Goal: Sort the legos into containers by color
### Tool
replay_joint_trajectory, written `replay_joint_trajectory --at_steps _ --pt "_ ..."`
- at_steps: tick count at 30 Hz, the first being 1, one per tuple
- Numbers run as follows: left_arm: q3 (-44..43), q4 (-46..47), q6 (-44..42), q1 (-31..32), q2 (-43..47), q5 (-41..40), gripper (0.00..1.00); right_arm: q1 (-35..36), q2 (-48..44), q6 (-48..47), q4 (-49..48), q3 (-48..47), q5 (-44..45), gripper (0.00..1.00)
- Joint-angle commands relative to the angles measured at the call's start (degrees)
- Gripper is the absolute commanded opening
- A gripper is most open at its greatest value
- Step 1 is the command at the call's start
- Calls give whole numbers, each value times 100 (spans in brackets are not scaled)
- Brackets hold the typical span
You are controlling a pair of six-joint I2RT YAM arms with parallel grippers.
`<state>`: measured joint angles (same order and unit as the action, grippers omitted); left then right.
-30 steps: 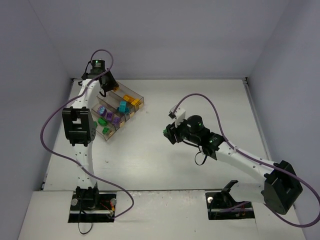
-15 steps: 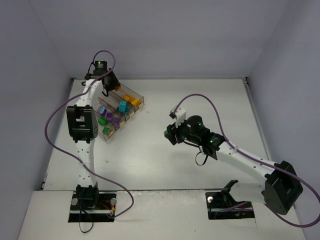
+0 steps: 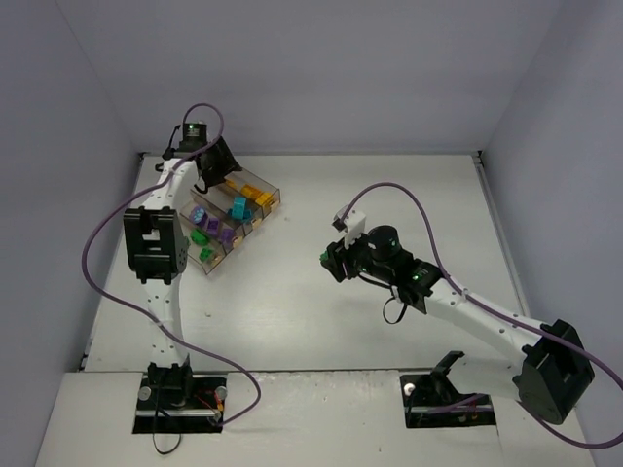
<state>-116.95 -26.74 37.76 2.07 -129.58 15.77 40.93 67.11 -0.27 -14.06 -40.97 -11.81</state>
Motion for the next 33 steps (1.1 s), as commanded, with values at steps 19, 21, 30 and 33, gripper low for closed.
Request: replay_joint_trajectory --at_steps 19,21,30,33 --pt "2773 -894 -1587 2174 3633 3872 71 3 109 -632 -299 -737 -585 1" --pt "2809 -981 -1763 2306 3615 3872 71 3 101 -658 -299 -737 -612 1" --pt "2783 -710 -1500 2702 3475 3819 70 12 65 -649 -290 -711 -743 2" --pt "2782 -613 -1377 2834 3431 3793 68 20 39 -632 -290 -667 -708 1"
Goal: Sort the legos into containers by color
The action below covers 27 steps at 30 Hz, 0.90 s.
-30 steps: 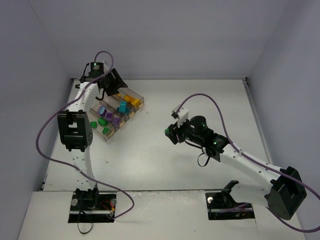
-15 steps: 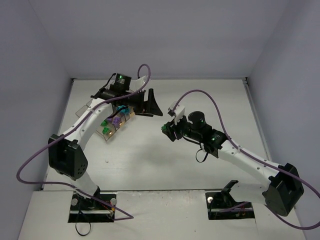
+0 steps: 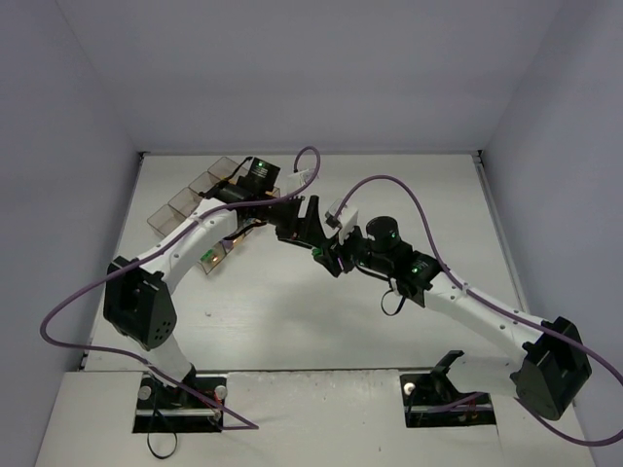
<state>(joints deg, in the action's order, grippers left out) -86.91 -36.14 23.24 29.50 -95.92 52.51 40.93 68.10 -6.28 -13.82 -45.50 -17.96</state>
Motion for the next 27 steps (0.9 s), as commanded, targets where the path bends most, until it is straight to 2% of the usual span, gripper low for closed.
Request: replay_joint_trajectory --at_steps 1,5,8,9,11,13,16,18,19,21,22,27 --pt "-212 327 110 126 47 102 67 12 -68 -22 -314 -197 -94 2" --pt "-159 257 163 241 -32 -30 60 12 -77 -13 -314 -188 -77 2" --pt "-89 283 224 267 -32 -127 48 12 -60 -22 -323 -197 -59 2" --pt "-89 292 233 267 -32 -136 35 12 -33 -31 -331 -197 -59 2" --pt "-80 309 251 267 3 -153 19 12 -7 -40 -349 -205 -41 3" --pt "-80 336 259 267 29 -162 8 12 2 -48 -358 -205 -33 4" --pt "-89 353 268 267 73 -153 2 20 37 -48 -375 -197 29 8" --pt "-80 362 277 267 73 -145 0 12 46 -48 -384 -188 46 28" --pt "-80 371 268 267 73 -153 0 12 55 -40 -384 -188 64 59" --pt "-63 371 268 259 82 -162 0 20 55 -13 -384 -188 117 84" --pt "-62 371 268 258 73 -171 0 21 63 4 -384 -196 152 100" --pt "-71 319 207 232 30 -250 0 3 72 4 -279 -214 345 100"
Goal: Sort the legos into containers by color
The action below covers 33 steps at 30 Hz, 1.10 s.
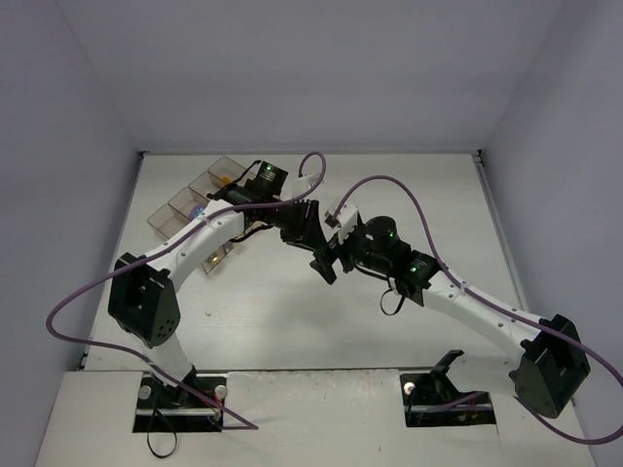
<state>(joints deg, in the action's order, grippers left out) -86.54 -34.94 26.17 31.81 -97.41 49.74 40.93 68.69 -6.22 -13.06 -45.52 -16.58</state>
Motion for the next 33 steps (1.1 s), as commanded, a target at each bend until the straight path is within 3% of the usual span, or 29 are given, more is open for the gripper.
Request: replay_joint_trajectory --at_steps 1,7,18,23,28,33 --pt "-117 163 -121 -43 169 -33 0 3 -4 -2 -329 -212 251 100" --pt "-126 -92 -271 -668 160 -430 0 -32 -127 24 -302 16 673 100" --pt "400 -453 -122 -2853 950 -3203 0 -173 461 490 -65 -194 1473 100" --pt "902 -58 98 -3382 1162 -4444 0 -199 628 578 -65 -300 1377 100" --pt "885 233 256 -3734 926 -4903 0 -217 734 587 -65 -344 1324 100" --pt "621 154 371 -3788 328 -5359 16 -234 708 604 -65 -300 1385 100"
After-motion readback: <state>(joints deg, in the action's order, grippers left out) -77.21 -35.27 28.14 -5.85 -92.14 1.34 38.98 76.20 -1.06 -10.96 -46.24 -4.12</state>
